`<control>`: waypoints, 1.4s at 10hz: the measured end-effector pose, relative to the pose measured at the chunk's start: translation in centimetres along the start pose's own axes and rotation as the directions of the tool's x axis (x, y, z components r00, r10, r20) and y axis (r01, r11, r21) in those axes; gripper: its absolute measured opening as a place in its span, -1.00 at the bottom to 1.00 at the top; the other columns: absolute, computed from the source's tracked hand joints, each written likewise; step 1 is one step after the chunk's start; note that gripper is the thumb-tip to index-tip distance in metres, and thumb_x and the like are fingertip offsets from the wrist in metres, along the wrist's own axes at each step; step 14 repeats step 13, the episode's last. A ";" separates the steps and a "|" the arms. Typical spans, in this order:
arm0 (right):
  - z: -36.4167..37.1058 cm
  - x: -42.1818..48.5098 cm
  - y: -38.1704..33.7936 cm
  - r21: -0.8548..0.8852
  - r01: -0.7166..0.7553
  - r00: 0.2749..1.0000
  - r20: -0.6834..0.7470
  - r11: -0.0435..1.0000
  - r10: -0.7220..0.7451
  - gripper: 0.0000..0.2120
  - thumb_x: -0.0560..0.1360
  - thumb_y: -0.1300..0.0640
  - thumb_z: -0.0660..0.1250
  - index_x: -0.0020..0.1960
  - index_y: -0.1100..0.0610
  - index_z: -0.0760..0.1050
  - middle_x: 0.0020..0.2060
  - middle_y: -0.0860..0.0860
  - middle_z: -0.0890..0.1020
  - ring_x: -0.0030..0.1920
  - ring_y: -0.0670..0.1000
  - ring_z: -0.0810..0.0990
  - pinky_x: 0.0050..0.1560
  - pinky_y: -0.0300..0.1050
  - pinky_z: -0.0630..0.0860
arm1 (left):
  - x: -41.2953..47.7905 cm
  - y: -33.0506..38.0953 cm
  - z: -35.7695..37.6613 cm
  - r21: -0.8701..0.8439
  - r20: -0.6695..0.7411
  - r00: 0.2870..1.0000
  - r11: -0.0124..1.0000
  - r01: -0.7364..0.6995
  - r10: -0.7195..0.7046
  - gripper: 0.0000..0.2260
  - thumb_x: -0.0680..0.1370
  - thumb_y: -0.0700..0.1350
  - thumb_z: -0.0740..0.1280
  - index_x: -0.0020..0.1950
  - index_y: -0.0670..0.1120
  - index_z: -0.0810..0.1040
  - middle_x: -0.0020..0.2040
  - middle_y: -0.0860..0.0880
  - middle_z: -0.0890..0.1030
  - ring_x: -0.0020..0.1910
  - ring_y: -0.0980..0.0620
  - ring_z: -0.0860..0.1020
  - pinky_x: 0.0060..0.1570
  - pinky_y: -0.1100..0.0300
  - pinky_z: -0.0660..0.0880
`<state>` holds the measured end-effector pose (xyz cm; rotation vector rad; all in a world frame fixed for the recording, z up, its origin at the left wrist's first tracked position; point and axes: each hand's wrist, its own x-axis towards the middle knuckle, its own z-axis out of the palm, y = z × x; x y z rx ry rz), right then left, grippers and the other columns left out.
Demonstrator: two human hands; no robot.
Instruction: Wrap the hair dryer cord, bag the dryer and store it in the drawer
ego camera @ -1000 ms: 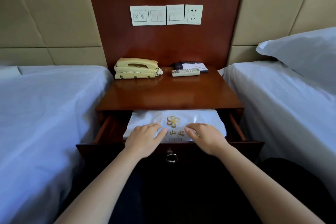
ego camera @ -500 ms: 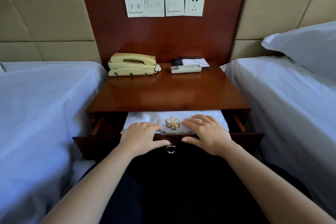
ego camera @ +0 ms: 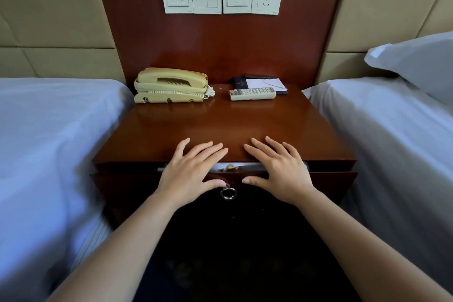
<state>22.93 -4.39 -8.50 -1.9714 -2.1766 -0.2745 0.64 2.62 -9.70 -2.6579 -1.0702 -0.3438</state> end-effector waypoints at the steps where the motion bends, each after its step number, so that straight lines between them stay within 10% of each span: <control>1: 1.3 0.5 -0.1 0.015 -0.039 0.981 -0.189 0.999 0.041 -0.31 0.36 -0.45 0.03 0.34 -0.10 0.39 0.35 -0.14 0.45 0.40 0.02 0.38 0.32 0.07 0.32 | 0.8 -0.1 0.8 0.017 -0.083 0.995 0.999 0.048 -0.046 -0.33 0.43 0.34 0.05 0.37 -0.03 0.45 0.35 0.04 0.51 0.35 0.05 0.46 0.37 -0.11 0.17; 4: 2.1 1.2 -0.5 0.041 -0.062 0.936 -0.345 0.997 0.073 -0.47 0.36 -0.34 0.21 0.15 -0.02 0.56 0.19 -0.08 0.61 0.26 0.04 0.53 0.19 0.08 0.43 | 1.3 0.5 0.9 -0.032 -0.174 0.980 0.995 0.093 -0.097 -0.44 0.41 0.22 0.36 0.32 -0.06 0.51 0.30 0.00 0.55 0.33 0.01 0.48 0.31 -0.09 0.34; 7: -5.1 1.8 0.1 0.315 -0.174 0.969 0.226 0.933 0.104 -0.65 0.48 -0.10 0.31 0.22 0.00 0.53 0.25 -0.05 0.55 0.25 0.05 0.50 0.23 -0.03 0.45 | 2.0 2.1 -5.9 -0.381 0.335 0.922 0.867 0.323 -0.196 -0.61 0.62 0.03 0.15 0.43 -0.04 0.38 0.47 -0.04 0.36 0.47 -0.01 0.27 0.44 0.04 0.21; 9: -8.8 4.0 1.4 0.253 -0.205 0.884 0.462 0.946 0.068 -0.69 0.49 -0.08 0.29 0.13 0.07 0.59 0.08 0.04 0.63 0.10 0.07 0.56 0.17 -0.03 0.48 | 4.3 1.5 -11.2 -0.326 0.454 0.887 0.910 0.258 -0.089 -0.66 0.58 0.11 0.15 -0.04 -0.07 0.63 -0.09 -0.07 0.63 0.01 -0.13 0.55 0.11 -0.06 0.48; 11: -11.1 11.1 3.6 0.190 -0.196 0.846 0.529 0.962 0.067 -0.63 0.53 -0.05 0.25 0.25 0.11 0.51 0.22 0.05 0.56 0.19 0.07 0.52 0.23 -0.03 0.43 | 11.6 -2.7 -13.7 -0.297 0.615 0.787 0.911 0.285 -0.045 -0.64 0.58 0.13 0.16 0.08 -0.10 0.59 -0.06 -0.05 0.65 -0.06 0.00 0.60 0.09 0.07 0.48; 14: -13.0 22.0 6.2 0.223 -0.126 0.897 0.442 0.967 0.015 -0.72 0.56 -0.01 0.19 0.09 0.11 0.58 -0.10 -0.08 0.56 -0.05 -0.04 0.54 0.07 -0.11 0.43 | 21.3 -7.9 -14.1 -0.240 0.653 0.756 0.932 0.270 -0.051 -0.60 0.61 0.11 0.14 0.15 -0.17 0.56 -0.11 -0.02 0.60 -0.19 0.06 0.51 -0.08 0.19 0.42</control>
